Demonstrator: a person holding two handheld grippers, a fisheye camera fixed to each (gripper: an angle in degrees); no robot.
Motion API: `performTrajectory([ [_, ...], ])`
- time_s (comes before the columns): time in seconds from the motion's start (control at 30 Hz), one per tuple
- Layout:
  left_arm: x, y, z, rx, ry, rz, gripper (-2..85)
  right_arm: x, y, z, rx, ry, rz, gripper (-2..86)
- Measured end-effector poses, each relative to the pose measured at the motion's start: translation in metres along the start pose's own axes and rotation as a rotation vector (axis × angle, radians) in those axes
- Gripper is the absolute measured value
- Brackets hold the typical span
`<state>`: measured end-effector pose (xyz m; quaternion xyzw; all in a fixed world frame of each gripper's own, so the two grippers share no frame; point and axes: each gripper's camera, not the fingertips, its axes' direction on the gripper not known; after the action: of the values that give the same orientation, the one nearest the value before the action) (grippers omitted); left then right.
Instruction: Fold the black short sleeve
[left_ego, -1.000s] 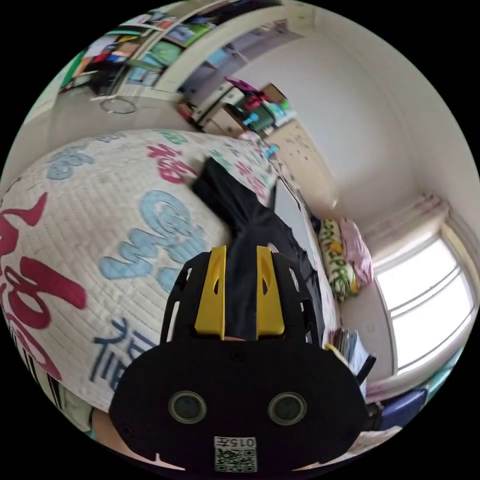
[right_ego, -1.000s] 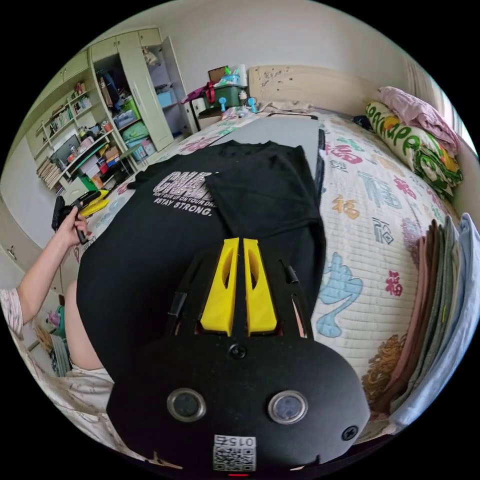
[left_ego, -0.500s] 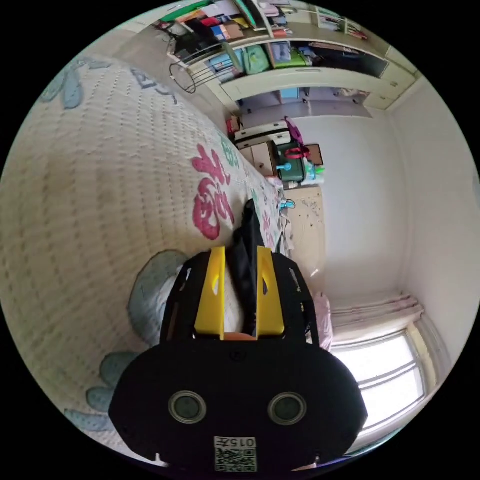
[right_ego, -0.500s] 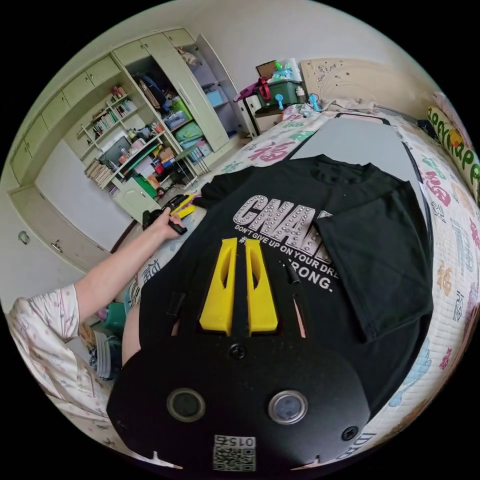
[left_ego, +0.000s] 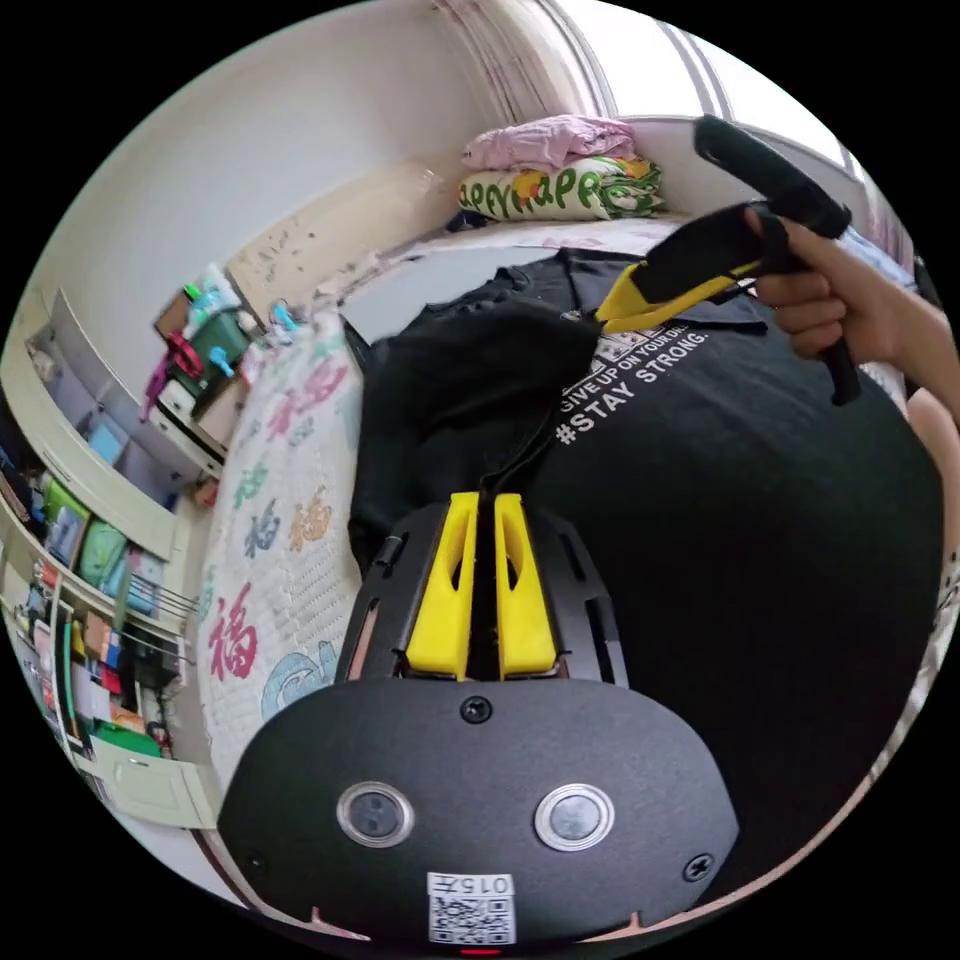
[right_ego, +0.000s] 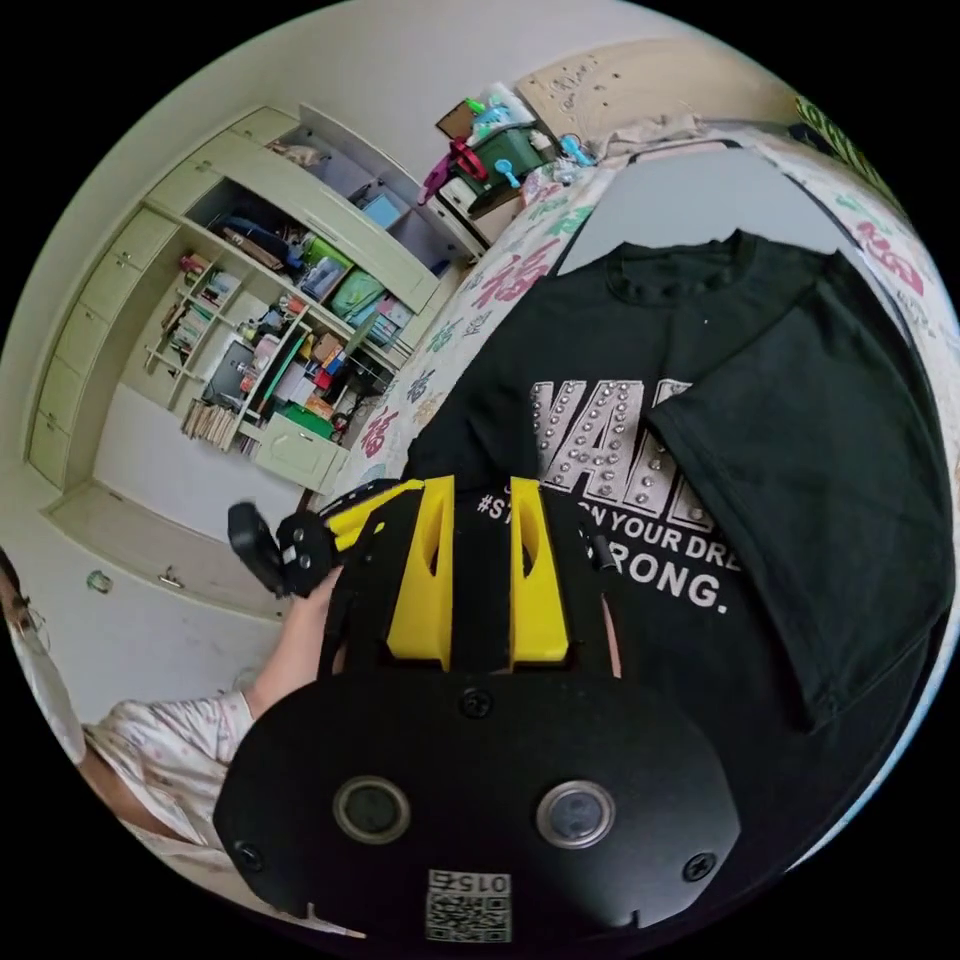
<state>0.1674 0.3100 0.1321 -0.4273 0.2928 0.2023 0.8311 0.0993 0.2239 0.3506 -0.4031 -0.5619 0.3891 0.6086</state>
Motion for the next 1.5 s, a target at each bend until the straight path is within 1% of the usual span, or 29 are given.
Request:
performTrajectory([
  [0.1,0.013,0.001,-0.005,0.010,-0.055,-0.009,1.1,0.019,-0.023,0.021,-0.018,0.069,0.040,11.0],
  [0.17,0.022,0.001,-0.006,0.016,-0.091,0.010,1.1,0.036,-0.037,0.026,0.029,0.146,0.090,12.0],
  [0.23,0.025,0.003,-0.006,0.022,-0.104,0.021,1.2,0.049,-0.046,0.025,0.078,0.135,0.126,10.8],
  [0.33,0.025,0.008,-0.003,0.032,-0.116,0.031,1.2,0.065,-0.063,0.031,0.075,0.128,0.149,10.4],
  [0.4,0.021,0.011,0.001,0.032,-0.109,0.030,1.3,0.071,-0.068,0.033,0.076,0.129,0.147,9.3],
  [0.5,0.006,0.023,0.005,0.044,-0.068,0.014,1.4,0.079,-0.076,0.042,0.018,0.196,0.138,4.3],
  [0.53,-0.003,0.031,0.004,0.059,-0.052,-0.006,1.5,0.081,-0.078,0.045,-0.007,0.195,0.130,2.0],
  [0.6,-0.018,0.046,0.004,0.082,-0.027,-0.036,1.6,0.085,-0.079,0.044,-0.012,0.162,0.107,1.0],
  [0.8,-0.072,0.088,0.033,0.119,0.128,-0.118,2.4,0.099,-0.083,0.050,-0.042,0.182,0.096,0.4],
  [0.9,-0.122,0.123,0.051,0.165,0.304,-0.252,3.2,0.098,-0.089,0.058,-0.095,0.237,0.071,1.1],
  [0.97,-0.174,0.164,0.069,0.253,0.467,-0.418,4.3,0.095,-0.100,0.061,-0.149,0.300,0.035,3.0],
  [1.0,-0.187,0.176,0.074,0.283,0.509,-0.467,4.7,0.094,-0.104,0.060,-0.148,0.324,0.027,3.6],
  [1.07,-0.236,0.227,0.102,0.356,0.634,-0.694,5.8,0.087,-0.121,0.054,-0.094,0.384,-0.020,4.7],
  [1.1,-0.244,0.237,0.110,0.351,0.641,-0.740,5.9,0.085,-0.128,0.054,-0.081,0.395,-0.027,4.9],
  [1.17,-0.260,0.257,0.142,0.253,0.617,-0.825,6.5,0.078,-0.156,0.063,-0.064,0.396,-0.062,5.5],
  [1.2,-0.262,0.258,0.150,0.232,0.626,-0.830,6.5,0.076,-0.164,0.068,-0.067,0.395,-0.071,5.6],
  [1.23,-0.264,0.257,0.164,0.223,0.677,-0.821,6.6,0.072,-0.179,0.079,-0.074,0.396,-0.077,5.9],
  [1.27,-0.266,0.256,0.175,0.233,0.733,-0.817,6.7,0.070,-0.195,0.090,-0.079,0.390,-0.073,6.1],
  [1.33,-0.270,0.256,0.188,0.246,0.771,-0.832,6.8,0.068,-0.217,0.108,-0.090,0.355,-0.061,6.3],
  [1.43,-0.278,0.254,0.212,0.157,0.749,-0.837,7.5,0.069,-0.249,0.137,-0.123,0.282,-0.026,6.2],
  [1.5,-0.285,0.258,0.221,0.158,0.768,-0.857,7.9,0.065,-0.265,0.155,-0.134,0.315,-0.031,5.9],
])
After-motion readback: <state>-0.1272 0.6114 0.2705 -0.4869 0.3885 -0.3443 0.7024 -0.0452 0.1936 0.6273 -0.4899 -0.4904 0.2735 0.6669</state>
